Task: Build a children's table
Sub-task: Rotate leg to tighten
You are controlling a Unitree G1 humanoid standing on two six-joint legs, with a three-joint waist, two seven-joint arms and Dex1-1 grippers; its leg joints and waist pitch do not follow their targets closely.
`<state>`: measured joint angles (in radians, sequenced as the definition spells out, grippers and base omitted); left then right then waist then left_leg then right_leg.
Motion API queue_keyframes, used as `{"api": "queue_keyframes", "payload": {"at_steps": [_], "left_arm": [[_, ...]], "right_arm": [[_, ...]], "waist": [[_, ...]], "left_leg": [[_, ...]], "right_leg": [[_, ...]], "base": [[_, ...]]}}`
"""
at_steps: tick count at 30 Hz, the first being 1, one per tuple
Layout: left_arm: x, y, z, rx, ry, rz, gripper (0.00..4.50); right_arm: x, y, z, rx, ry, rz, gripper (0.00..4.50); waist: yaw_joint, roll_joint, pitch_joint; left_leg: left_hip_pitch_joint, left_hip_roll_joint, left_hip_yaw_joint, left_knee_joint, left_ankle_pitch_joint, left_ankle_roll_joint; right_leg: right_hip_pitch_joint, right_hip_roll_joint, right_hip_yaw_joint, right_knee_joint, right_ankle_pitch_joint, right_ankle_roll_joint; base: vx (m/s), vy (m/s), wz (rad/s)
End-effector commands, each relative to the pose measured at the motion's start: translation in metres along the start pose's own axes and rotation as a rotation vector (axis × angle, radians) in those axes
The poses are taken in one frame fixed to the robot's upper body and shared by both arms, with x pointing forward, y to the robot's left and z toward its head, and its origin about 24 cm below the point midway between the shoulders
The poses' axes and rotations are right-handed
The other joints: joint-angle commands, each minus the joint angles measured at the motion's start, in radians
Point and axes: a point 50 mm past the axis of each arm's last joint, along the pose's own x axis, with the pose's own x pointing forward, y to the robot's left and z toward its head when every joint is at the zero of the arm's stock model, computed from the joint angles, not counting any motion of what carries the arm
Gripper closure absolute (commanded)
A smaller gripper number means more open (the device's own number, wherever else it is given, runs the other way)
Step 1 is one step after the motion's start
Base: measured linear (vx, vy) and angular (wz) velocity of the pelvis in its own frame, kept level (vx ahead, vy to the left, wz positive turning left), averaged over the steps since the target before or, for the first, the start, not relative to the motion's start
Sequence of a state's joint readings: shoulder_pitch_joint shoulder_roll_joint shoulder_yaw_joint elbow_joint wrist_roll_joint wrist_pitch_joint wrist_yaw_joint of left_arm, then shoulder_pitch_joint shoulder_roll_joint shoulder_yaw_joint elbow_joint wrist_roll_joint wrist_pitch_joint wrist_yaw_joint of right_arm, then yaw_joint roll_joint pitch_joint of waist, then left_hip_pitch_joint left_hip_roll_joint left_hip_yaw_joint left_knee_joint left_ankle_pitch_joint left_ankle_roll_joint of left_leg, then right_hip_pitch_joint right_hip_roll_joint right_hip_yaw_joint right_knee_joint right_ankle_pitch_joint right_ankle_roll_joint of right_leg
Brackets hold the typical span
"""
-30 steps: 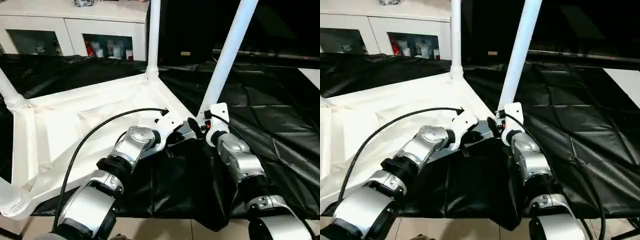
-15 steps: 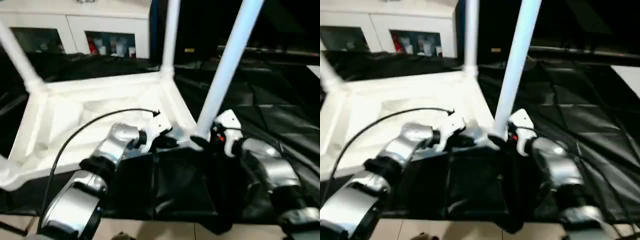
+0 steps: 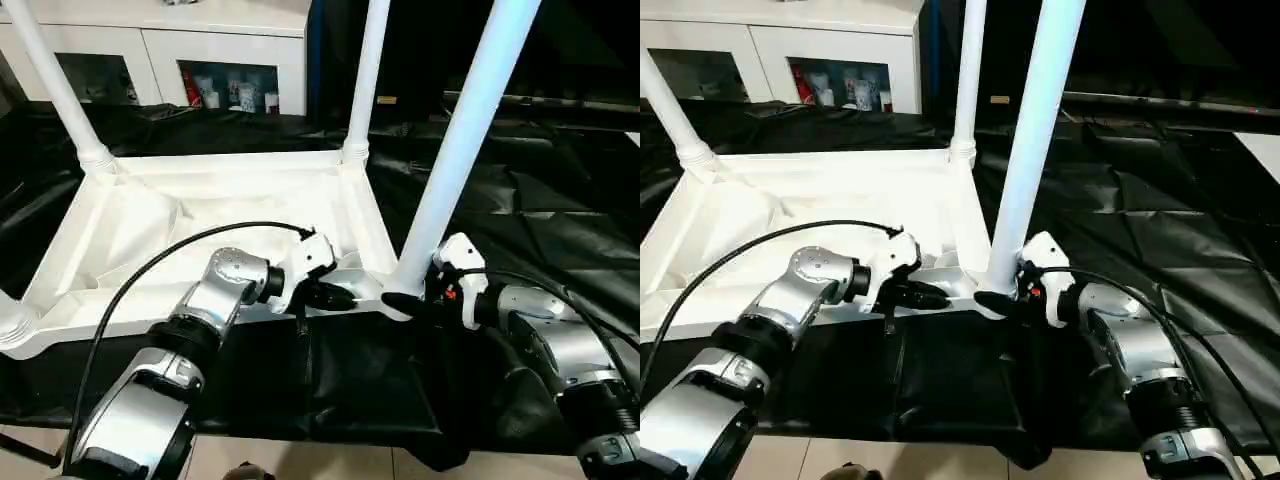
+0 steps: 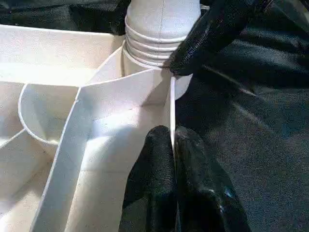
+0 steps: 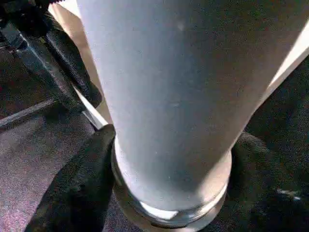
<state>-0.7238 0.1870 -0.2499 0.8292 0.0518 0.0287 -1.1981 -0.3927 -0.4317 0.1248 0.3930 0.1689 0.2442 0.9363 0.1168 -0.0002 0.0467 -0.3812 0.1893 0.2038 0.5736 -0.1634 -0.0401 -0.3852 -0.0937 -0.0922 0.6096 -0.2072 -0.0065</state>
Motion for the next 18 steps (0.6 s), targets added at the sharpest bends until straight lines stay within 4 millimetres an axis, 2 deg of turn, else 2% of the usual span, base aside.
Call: {"api": "queue_keyframes", "payload": {"at_steps": [1, 9, 11, 12, 13, 14, 15, 17, 18], "left_arm": [[0.004, -0.006, 0.008, -0.011, -0.108, -0.060, 4.50], [0.003, -0.006, 0.003, -0.020, -0.071, -0.051, 4.50], [0.008, -0.001, 0.000, -0.033, -0.032, 0.046, 4.50], [0.013, 0.002, 0.001, -0.054, -0.033, 0.105, 4.50], [0.016, 0.003, 0.001, -0.071, -0.035, 0.142, 4.50], [0.021, 0.005, 0.002, -0.095, -0.028, 0.190, 4.50], [0.025, 0.006, 0.002, -0.111, -0.020, 0.222, 4.50], [0.035, 0.007, 0.006, -0.162, -0.020, 0.301, 4.50], [0.038, 0.007, 0.007, -0.167, -0.021, 0.310, 4.50]], "right_arm": [[0.002, 0.003, 0.001, 0.002, 0.000, 0.023, 1.66], [0.005, 0.003, -0.005, 0.042, 0.002, -0.009, 1.74], [0.013, 0.000, -0.018, 0.103, 0.048, -0.132, 1.74], [0.020, -0.001, -0.022, 0.135, 0.055, -0.202, 1.74], [0.024, -0.001, -0.025, 0.156, 0.058, -0.246, 1.74], [0.031, -0.002, -0.026, 0.194, 0.050, -0.320, 1.74], [0.035, -0.002, -0.026, 0.229, 0.040, -0.382, 1.74], [0.048, -0.003, -0.024, 0.314, 0.013, -0.500, 1.74], [0.050, -0.002, -0.024, 0.327, 0.010, -0.516, 1.74]], "waist": [[-0.001, -0.022, -0.059], [-0.004, -0.022, -0.059], [-0.007, -0.021, -0.058], [-0.011, -0.018, -0.057], [-0.018, -0.018, -0.049], [-0.022, -0.020, -0.049], [-0.023, -0.019, -0.047], [-0.036, -0.018, -0.047], [-0.036, -0.021, -0.046]], "left_leg": [[0.018, 0.054, -0.025, -0.056, -0.170, 0.070], [0.018, 0.053, -0.024, -0.055, -0.166, 0.074], [0.017, 0.053, -0.025, -0.056, -0.173, 0.064], [0.018, 0.053, -0.026, -0.059, -0.184, 0.056], [0.024, 0.050, -0.026, -0.064, -0.239, 0.029], [0.030, 0.051, -0.030, -0.066, -0.285, 0.004], [0.033, 0.052, -0.033, -0.068, -0.301, -0.003], [0.034, 0.055, -0.038, -0.074, -0.339, -0.029], [0.036, 0.052, -0.038, -0.074, -0.350, -0.027]], "right_leg": [[0.042, -0.076, 0.056, -0.077, -0.158, -0.211], [0.041, -0.074, 0.055, -0.076, -0.152, -0.216], [0.039, -0.075, 0.056, -0.076, -0.166, -0.215], [0.036, -0.076, 0.056, -0.078, -0.183, -0.214], [0.032, -0.076, 0.054, -0.091, -0.274, -0.201], [0.032, -0.081, 0.054, -0.099, -0.363, -0.180], [0.030, -0.083, 0.054, -0.104, -0.397, -0.171], [0.027, -0.081, 0.055, -0.108, -0.430, -0.153], [0.025, -0.081, 0.056, -0.113, -0.445, -0.143]], "base": [[0.000, 0.000, 0.00], [0.000, 0.000, 0.00], [0.000, 0.000, 0.00], [0.000, 0.000, 0.00], [0.000, 0.000, 0.00], [0.000, 0.000, 0.00], [0.000, 0.000, 0.00], [0.000, 0.000, 0.00], [0.000, 0.000, 0.00]]}}
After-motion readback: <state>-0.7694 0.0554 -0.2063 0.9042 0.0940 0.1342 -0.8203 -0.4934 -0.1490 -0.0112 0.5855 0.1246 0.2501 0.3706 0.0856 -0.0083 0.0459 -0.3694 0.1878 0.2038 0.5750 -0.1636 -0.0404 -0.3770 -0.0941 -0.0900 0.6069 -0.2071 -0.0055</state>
